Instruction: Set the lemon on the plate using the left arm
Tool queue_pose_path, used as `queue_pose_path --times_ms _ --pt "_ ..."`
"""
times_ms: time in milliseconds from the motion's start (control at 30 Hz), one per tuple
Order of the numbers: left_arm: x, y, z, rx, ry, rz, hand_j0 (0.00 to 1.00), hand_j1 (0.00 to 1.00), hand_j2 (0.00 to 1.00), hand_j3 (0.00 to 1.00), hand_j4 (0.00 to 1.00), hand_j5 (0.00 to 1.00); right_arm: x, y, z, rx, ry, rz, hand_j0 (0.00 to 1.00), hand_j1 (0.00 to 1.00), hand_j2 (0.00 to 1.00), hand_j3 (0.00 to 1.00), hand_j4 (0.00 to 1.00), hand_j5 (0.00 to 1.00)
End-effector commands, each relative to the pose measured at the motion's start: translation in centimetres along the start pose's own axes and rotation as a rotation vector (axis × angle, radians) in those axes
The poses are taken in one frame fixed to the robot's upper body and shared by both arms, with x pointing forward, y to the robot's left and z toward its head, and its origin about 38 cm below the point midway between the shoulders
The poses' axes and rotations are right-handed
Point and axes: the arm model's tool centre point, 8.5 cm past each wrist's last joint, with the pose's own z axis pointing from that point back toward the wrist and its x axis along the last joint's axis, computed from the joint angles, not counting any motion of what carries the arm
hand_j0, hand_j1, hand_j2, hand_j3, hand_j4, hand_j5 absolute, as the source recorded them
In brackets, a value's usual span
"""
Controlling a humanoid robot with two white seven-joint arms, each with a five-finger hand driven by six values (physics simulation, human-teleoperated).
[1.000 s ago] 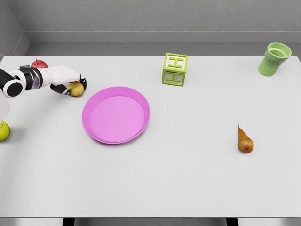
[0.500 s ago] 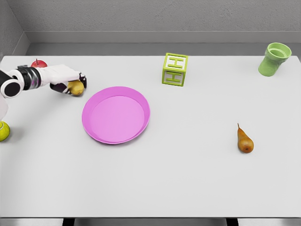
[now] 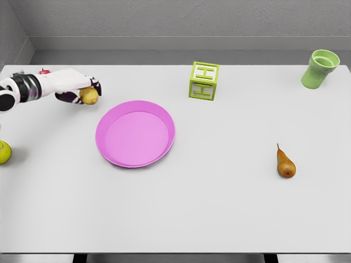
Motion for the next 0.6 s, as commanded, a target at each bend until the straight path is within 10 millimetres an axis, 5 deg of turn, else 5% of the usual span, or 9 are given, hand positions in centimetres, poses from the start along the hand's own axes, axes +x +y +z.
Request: queue_pose_path --times_ms 0,567 --pt "0.2 0.9 0.5 0.032 -0.012 -0.003 0.48 0.48 0.48 0.48 0.48 0.48 0.0 0.0 0.0 0.000 0.001 0.000 1.00 1.00 1.00 1.00 1.00 1.00" --pt "1.8 1.9 2.3 0.093 -0.081 -0.022 0.48 0.48 0.48 0.48 0.48 0.48 0.0 0.0 0.0 0.000 -0.001 0.000 1.00 1.00 1.00 1.00 1.00 1.00"
